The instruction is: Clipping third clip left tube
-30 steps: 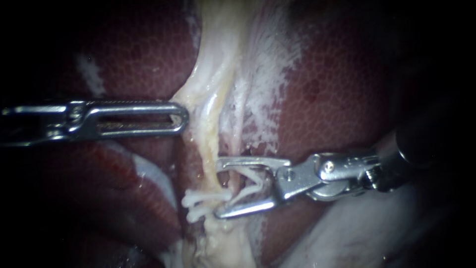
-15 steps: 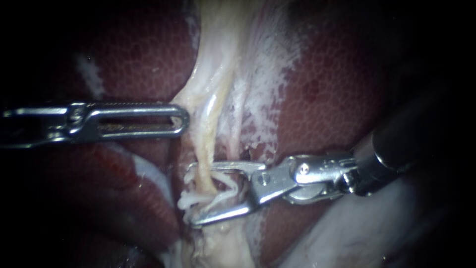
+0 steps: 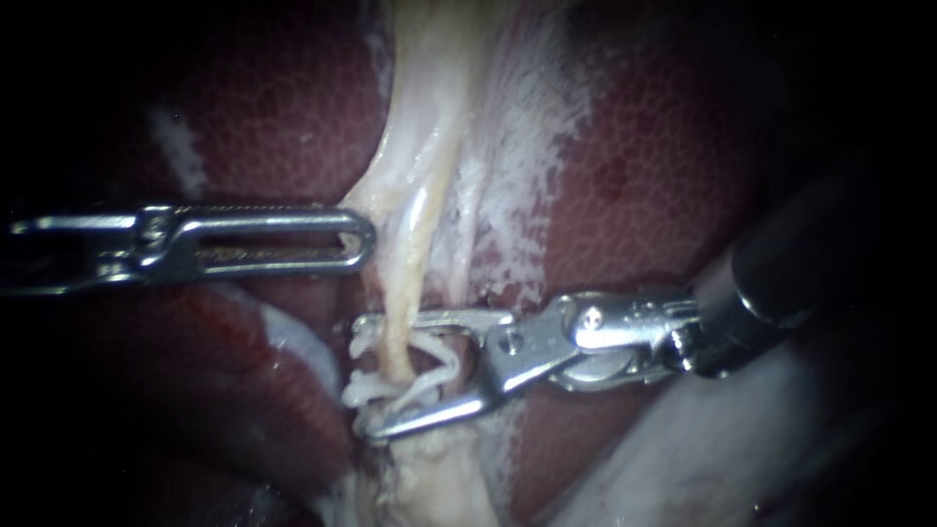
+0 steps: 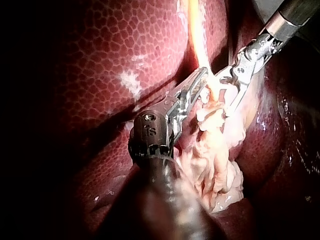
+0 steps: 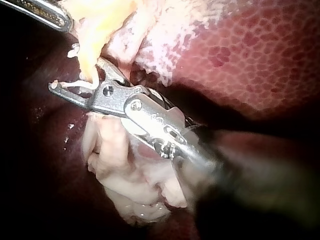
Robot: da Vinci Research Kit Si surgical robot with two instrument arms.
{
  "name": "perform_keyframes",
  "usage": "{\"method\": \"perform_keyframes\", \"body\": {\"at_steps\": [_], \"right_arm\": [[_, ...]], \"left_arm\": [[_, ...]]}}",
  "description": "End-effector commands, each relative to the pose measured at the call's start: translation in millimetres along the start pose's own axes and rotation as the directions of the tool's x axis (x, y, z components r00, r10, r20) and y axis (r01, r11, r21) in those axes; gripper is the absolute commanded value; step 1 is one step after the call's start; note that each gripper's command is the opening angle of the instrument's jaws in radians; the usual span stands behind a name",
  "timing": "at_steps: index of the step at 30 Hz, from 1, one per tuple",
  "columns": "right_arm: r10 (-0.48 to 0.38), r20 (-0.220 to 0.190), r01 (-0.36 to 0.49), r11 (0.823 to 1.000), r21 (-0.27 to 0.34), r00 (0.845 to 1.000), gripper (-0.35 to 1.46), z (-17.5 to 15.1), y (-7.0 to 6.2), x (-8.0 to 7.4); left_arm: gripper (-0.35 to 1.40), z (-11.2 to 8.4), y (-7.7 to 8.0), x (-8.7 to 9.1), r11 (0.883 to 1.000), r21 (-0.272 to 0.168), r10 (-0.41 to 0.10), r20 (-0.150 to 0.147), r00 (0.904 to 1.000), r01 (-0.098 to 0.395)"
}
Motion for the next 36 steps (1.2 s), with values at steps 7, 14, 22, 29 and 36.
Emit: {"method": "perform_keyframes", "body": {"at_steps": [7, 14, 22, 29, 36], "right_arm": [[0.017, -0.009, -0.017, 1.000, 0.000, 1.000, 0.54, -0.7, 1.4, 2.5], [0.022, -0.011, -0.022, 1.000, -0.004, 1.000, 0.53, -0.6, 2.0, 3.3], [0.303, -0.029, -0.303, 0.953, 0.004, 0.953, -0.12, -0.8, 1.7, 2.8], [0.313, -0.029, -0.313, 0.950, 0.005, 0.949, -0.35, -1.5, 3.0, 2.0], [0.311, -0.028, -0.311, 0.950, 0.006, 0.950, -0.35, -1.5, 2.9, 1.7]], "left_arm": [[-0.35, 0.2, 0.0, 0.2, 1.000, -0.001, 0.001, 0.001, 1.0000, -0.001], [-0.35, 0.3, 0.0, 0.3, 1.000, -0.002, 0.002, 0.001, 1.0000, -0.002], [-0.35, 0.3, 0.0, 0.3, 1.000, -0.002, 0.002, 0.001, 1.0000, -0.002], [-0.35, 0.3, 0.0, 0.3, 1.000, -0.002, 0.002, 0.001, 1.0000, -0.002], [-0.35, 0.3, 0.1, 0.3, 1.000, -0.001, 0.002, 0.001, 1.0000, -0.002]]}}
